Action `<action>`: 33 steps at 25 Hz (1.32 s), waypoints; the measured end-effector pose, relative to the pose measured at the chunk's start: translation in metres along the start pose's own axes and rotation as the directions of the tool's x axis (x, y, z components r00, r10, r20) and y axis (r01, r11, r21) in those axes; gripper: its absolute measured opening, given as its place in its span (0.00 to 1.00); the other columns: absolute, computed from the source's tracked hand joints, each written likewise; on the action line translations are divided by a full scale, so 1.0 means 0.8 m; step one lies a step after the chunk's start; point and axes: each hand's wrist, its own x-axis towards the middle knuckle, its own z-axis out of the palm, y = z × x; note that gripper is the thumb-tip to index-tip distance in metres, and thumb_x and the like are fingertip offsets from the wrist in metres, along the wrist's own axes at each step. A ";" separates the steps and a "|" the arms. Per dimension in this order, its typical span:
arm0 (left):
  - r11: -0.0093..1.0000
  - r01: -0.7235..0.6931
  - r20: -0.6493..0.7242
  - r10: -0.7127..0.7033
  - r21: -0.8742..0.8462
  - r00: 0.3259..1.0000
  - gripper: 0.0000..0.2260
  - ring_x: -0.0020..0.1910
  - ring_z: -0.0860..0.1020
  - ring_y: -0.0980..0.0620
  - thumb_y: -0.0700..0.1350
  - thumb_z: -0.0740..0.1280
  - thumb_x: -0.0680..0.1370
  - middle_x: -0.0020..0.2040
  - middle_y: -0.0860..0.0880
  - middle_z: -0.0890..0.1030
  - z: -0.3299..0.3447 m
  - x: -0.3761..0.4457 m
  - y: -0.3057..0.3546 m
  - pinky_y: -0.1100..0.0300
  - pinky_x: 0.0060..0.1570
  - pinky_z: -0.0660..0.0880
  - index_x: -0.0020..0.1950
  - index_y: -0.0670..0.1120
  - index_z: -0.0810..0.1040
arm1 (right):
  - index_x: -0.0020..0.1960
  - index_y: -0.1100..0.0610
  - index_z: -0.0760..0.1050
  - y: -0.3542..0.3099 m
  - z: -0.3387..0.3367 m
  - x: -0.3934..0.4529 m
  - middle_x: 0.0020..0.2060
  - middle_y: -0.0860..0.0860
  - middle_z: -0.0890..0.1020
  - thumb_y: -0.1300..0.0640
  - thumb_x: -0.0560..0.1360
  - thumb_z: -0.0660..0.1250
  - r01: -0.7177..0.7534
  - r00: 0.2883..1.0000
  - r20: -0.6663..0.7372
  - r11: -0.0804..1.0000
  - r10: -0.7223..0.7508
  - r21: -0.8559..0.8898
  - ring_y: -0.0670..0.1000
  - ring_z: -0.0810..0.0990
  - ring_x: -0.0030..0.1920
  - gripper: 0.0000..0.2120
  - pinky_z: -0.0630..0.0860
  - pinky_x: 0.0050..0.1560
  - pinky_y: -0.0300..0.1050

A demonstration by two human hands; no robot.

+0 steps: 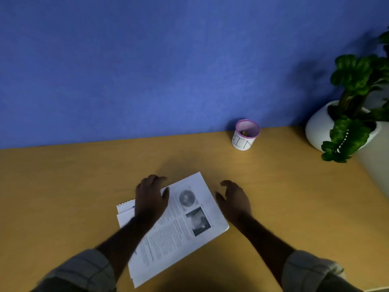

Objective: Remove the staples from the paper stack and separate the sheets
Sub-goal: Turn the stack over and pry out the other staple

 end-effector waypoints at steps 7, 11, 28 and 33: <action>0.960 0.140 0.024 -0.138 -0.241 0.990 0.24 0.67 0.74 0.42 0.56 0.72 0.75 0.66 0.43 0.77 0.065 -0.057 0.095 0.44 0.67 0.70 0.68 0.47 0.76 | 0.62 0.52 0.70 0.034 -0.033 0.001 0.57 0.50 0.77 0.38 0.72 0.65 -0.009 0.970 0.219 0.912 0.108 -0.411 0.53 0.77 0.57 0.25 0.72 0.60 0.52; 0.989 0.105 0.109 -0.094 -0.103 0.990 0.36 0.77 0.65 0.39 0.62 0.72 0.73 0.76 0.42 0.70 0.092 -0.051 0.082 0.41 0.75 0.63 0.75 0.46 0.69 | 0.52 0.53 0.72 0.059 -0.035 -0.002 0.50 0.51 0.78 0.44 0.72 0.71 0.009 0.932 0.349 0.957 0.097 -0.292 0.54 0.80 0.48 0.16 0.75 0.46 0.45; 0.981 -0.158 0.215 0.180 -0.115 0.960 0.26 0.78 0.61 0.45 0.62 0.62 0.78 0.77 0.48 0.66 0.088 -0.007 0.072 0.43 0.76 0.63 0.75 0.56 0.68 | 0.48 0.54 0.81 0.017 -0.011 0.031 0.41 0.50 0.83 0.56 0.75 0.70 0.157 0.953 0.253 0.987 -0.163 0.046 0.49 0.79 0.40 0.04 0.75 0.41 0.45; 0.976 -0.213 0.208 0.215 -0.033 0.954 0.26 0.78 0.61 0.40 0.64 0.56 0.79 0.77 0.46 0.66 0.097 -0.015 0.069 0.38 0.75 0.63 0.76 0.59 0.65 | 0.58 0.50 0.80 0.019 0.007 0.034 0.50 0.49 0.84 0.55 0.76 0.66 0.439 0.894 0.215 0.866 -0.393 -0.241 0.54 0.79 0.52 0.11 0.69 0.51 0.48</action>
